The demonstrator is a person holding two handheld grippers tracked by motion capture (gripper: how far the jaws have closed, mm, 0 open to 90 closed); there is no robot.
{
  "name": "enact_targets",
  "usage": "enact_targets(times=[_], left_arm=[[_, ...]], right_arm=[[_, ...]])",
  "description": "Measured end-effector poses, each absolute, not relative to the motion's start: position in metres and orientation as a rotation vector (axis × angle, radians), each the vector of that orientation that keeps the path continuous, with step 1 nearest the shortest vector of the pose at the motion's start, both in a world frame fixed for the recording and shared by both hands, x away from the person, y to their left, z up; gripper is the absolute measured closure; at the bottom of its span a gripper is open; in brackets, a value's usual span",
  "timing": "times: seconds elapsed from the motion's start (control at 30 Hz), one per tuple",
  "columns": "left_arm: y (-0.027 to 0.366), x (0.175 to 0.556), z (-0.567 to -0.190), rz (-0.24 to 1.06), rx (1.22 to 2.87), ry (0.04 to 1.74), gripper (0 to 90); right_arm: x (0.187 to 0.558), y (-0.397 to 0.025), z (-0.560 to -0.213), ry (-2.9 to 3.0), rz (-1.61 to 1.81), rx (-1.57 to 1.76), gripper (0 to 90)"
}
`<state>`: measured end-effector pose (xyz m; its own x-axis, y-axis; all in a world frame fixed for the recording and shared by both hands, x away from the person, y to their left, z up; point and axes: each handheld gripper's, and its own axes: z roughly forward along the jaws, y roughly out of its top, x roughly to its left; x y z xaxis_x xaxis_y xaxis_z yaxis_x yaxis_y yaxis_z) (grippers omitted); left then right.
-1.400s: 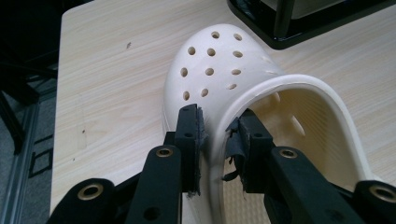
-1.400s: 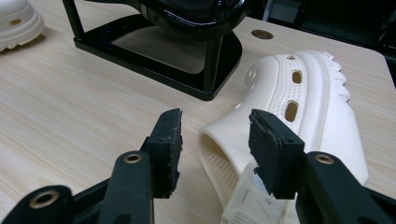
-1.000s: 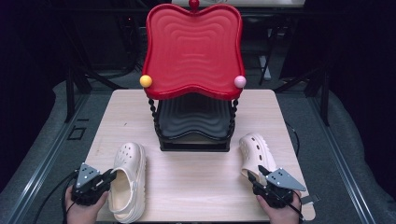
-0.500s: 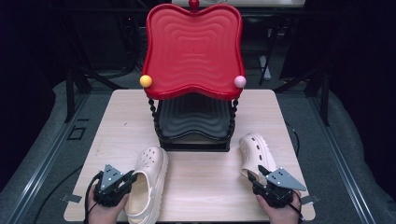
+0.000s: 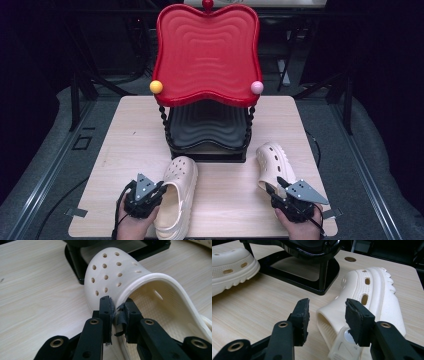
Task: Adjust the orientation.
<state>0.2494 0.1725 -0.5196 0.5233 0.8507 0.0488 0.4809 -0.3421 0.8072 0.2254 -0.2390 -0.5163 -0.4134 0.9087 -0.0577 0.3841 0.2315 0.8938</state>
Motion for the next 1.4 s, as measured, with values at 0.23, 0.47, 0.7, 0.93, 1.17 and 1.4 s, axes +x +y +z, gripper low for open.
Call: enact_targets(times=[0.23,0.47,0.7,0.93,1.17,1.4], left_arm=[[0.15,0.254,-0.522,0.621,1.986,1.076,79.6],[0.139,0.254,-0.524,0.635,1.998,1.055,78.1],[0.134,0.255,-0.525,0.635,2.011,1.032,76.1],[0.142,0.255,-0.525,0.546,1.987,1.02,70.6],[0.154,0.251,-0.519,0.486,1.98,0.997,66.6],[0.184,0.244,-0.511,0.492,1.931,1.033,63.0]], right_arm=[[0.226,-0.238,-0.517,1.911,1.147,1.179,54.0],[0.226,-0.238,-0.517,1.914,1.145,1.179,54.0],[0.226,-0.239,-0.516,1.915,1.143,1.179,54.0],[0.226,-0.239,-0.516,1.915,1.137,1.179,54.0],[0.226,-0.238,-0.515,1.91,1.144,1.177,56.9],[0.226,-0.24,-0.513,1.925,1.121,1.18,64.1]])
